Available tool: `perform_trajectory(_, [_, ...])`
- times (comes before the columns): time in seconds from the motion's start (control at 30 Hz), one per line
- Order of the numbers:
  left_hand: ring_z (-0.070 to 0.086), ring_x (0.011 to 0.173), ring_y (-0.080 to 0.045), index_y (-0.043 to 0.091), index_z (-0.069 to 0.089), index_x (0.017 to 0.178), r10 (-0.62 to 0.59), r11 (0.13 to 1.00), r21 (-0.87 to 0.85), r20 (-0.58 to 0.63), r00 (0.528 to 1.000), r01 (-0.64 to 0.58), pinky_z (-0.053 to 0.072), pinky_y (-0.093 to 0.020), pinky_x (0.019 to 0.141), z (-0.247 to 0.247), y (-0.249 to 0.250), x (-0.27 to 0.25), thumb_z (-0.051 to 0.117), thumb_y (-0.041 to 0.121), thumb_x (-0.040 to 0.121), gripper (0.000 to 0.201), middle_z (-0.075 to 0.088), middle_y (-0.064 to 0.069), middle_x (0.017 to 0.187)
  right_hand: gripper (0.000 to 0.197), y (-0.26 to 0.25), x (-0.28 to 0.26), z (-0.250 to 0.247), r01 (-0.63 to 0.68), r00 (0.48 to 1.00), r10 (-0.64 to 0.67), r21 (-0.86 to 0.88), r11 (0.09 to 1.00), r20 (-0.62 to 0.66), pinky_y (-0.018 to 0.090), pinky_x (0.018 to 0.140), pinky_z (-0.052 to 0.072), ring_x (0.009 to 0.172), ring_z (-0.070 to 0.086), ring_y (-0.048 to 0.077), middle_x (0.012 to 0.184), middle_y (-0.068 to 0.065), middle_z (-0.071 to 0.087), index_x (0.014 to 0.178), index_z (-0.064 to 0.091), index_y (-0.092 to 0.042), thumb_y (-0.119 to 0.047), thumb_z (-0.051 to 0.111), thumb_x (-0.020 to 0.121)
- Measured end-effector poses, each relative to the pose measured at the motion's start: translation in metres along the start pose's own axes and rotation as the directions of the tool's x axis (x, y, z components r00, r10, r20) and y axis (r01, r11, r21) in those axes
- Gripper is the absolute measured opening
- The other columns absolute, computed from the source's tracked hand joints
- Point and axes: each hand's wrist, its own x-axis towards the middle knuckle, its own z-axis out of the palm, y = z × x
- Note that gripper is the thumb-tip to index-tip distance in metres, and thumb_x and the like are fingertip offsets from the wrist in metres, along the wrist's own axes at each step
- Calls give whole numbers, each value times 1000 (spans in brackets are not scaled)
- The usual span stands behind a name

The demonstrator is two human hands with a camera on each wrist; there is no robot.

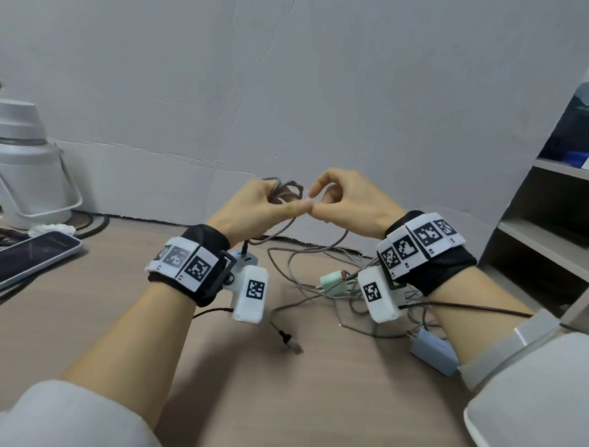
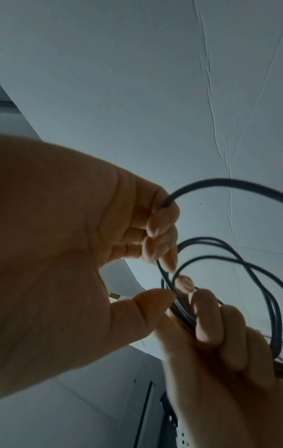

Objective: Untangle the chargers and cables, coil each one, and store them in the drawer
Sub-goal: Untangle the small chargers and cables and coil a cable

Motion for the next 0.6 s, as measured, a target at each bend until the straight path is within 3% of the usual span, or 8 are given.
perform_trajectory(0.07, [35,41,-1,-1,66,87,15,1000,10,-127,992,-14,30,-12,43,-8,-3,2,71,28,93,30,44,17,45,15,4,-1,-4,-36,999,35,20,999,29,26,60,44,57,54,11,63,-3,65,99,63,-16,-16,68,86])
perform_trajectory(0.17, [31,38,-4,12,66,77,1,991,-123,-341,940,-46,27,-21,42,-23,-11,6,66,24,97,24,42,16,40,5,11,-1,-5,-61,997,59,64,996,41,25,55,41,56,50,18,59,1,61,91,66,-6,-10,65,89])
perform_trajectory(0.33, [30,35,-9,20,57,74,-137,936,-335,-627,767,-107,24,-20,43,-49,-29,14,60,35,100,30,36,13,41,22,24,-3,-5,-67,997,62,84,994,54,22,51,38,50,44,15,58,3,58,87,65,-2,-21,64,97])
perform_trajectory(0.43, [30,33,-9,18,52,73,-259,890,-439,-709,656,-123,26,-17,39,-58,-36,17,54,33,104,34,34,11,41,25,34,-3,-5,-51,997,45,101,994,62,29,59,41,51,45,14,57,0,56,88,69,-5,-25,61,100])
perform_trajectory(0.53, [24,35,-9,18,44,76,-392,802,-573,-719,574,-170,22,-17,40,-64,-42,17,45,35,107,36,28,9,45,31,40,-3,-5,-65,996,64,14,998,55,29,62,43,49,45,9,54,-6,53,80,69,-13,-34,59,101])
perform_trajectory(0.6, [19,35,-8,19,37,75,-467,738,-644,-705,534,-204,19,-15,39,-67,-43,15,38,37,109,38,23,10,45,33,45,-2,-3,-98,995,98,29,995,15,35,65,50,54,46,11,57,-3,51,79,69,-13,-34,57,101])
